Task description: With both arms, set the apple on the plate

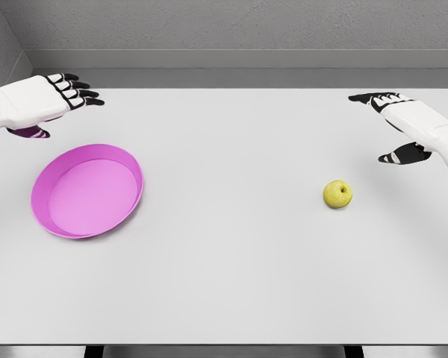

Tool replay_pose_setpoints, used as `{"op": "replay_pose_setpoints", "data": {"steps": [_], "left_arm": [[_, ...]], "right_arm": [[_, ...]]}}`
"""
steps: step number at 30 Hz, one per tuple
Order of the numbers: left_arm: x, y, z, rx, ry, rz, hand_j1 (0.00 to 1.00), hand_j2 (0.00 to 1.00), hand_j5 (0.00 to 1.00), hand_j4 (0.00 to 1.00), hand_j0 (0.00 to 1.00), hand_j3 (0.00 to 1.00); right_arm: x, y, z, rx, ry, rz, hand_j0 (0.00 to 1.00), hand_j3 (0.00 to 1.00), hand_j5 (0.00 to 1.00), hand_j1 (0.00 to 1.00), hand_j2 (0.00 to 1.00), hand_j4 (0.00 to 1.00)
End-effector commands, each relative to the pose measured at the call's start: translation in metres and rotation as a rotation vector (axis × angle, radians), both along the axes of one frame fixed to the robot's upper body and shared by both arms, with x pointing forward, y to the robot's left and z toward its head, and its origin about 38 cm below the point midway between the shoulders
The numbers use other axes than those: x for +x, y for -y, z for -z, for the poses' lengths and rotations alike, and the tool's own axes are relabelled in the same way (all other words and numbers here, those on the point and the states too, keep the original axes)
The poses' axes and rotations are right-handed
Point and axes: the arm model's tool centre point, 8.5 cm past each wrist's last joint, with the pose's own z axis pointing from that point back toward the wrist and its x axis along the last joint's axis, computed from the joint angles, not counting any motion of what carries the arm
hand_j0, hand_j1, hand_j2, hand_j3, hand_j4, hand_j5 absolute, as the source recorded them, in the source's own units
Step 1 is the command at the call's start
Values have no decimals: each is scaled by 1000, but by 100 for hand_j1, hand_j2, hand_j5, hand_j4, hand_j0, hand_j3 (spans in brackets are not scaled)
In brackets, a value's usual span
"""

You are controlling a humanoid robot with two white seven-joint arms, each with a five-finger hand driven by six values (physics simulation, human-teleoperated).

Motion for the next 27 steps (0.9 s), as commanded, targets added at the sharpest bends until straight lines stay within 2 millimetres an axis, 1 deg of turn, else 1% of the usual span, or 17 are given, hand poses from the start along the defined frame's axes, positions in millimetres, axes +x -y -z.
{"op": "replay_pose_setpoints", "data": {"steps": [1, 4, 7, 9, 11, 12, 15, 22, 24, 27], "left_arm": [[0, 0, -1, -3, -1, -2, 100, 100, 100, 100, 100, 100], [0, 0, -1, -3, -1, -2, 100, 100, 100, 100, 100, 100], [0, -1, -1, 1, -1, -4, 100, 100, 100, 100, 100, 100], [0, -1, -1, 3, 0, -4, 100, 100, 100, 100, 100, 100], [0, -2, -1, 3, -1, -5, 100, 100, 100, 100, 100, 100], [0, -2, 0, 3, -2, -5, 100, 100, 100, 100, 100, 100], [1, -1, 0, 2, -1, -4, 100, 100, 100, 100, 100, 100], [0, 0, 4, 4, -8, -3, 100, 100, 100, 100, 100, 100], [0, 1, 4, 3, -8, -2, 100, 100, 100, 100, 100, 100], [1, 1, 4, 2, -8, -1, 100, 100, 100, 100, 100, 100]], "right_arm": [[0, 1, -1, -2, 1, 1, 100, 100, 100, 100, 100, 100], [-1, -1, -4, -1, 1, -15, 100, 100, 100, 100, 100, 100], [-1, 0, 2, -7, -16, -8, 100, 100, 100, 100, 100, 100], [-5, -3, 12, -16, -45, -25, 100, 100, 100, 100, 100, 100], [-9, -6, 21, -56, -125, -55, 100, 100, 100, 100, 100, 100], [-12, -7, 27, -96, -203, -84, 100, 100, 100, 100, 100, 100], [-18, -10, 32, -143, -282, -149, 100, 100, 100, 100, 100, 100], [-13, -17, 30, -159, -309, -162, 100, 100, 100, 100, 100, 100], [-7, -31, 34, -168, -330, -181, 100, 100, 100, 100, 100, 100], [-8, -34, 39, -173, -347, -183, 100, 100, 100, 100, 100, 100]]}}
